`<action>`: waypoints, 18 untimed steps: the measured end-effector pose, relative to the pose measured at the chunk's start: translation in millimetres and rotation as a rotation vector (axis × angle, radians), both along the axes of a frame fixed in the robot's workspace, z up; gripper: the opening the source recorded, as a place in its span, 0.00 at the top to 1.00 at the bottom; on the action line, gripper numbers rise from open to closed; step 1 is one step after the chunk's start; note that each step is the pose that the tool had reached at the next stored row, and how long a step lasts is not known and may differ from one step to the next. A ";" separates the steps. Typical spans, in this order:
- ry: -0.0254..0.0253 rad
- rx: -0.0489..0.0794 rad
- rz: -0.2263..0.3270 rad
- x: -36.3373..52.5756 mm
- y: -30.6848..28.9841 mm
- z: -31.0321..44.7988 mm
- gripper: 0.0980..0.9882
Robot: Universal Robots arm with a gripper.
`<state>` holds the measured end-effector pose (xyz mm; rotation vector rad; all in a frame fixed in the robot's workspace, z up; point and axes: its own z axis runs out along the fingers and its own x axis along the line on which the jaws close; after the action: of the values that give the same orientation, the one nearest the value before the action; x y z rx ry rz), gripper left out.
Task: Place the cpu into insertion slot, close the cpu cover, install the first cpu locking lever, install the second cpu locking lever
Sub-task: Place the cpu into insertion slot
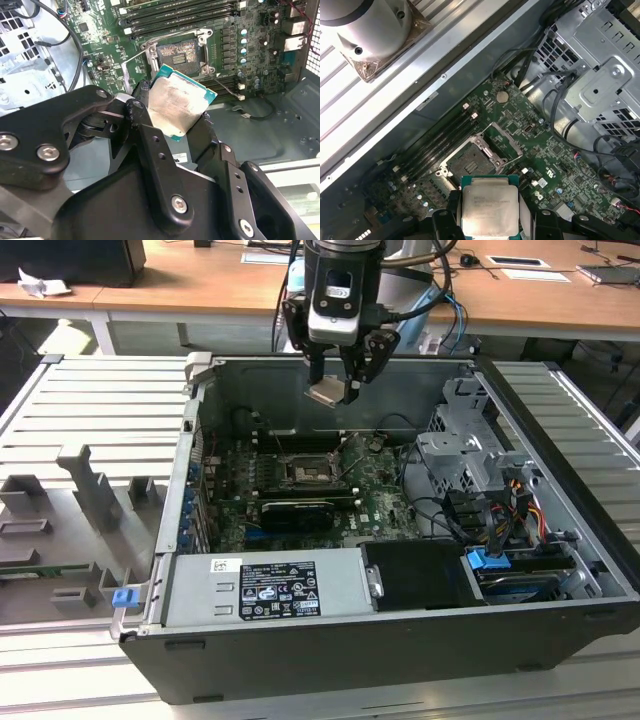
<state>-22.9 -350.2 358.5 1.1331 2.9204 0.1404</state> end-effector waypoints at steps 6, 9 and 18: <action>0.0000 0.000 -0.023 0.0 0.0 -0.1 0.50; 0.0000 0.000 -0.036 0.0 0.0 -0.2 0.50; 0.0012 0.000 -0.056 -0.1 0.0 -5.4 0.50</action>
<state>-23.0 -350.2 353.0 1.2136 2.8863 0.1388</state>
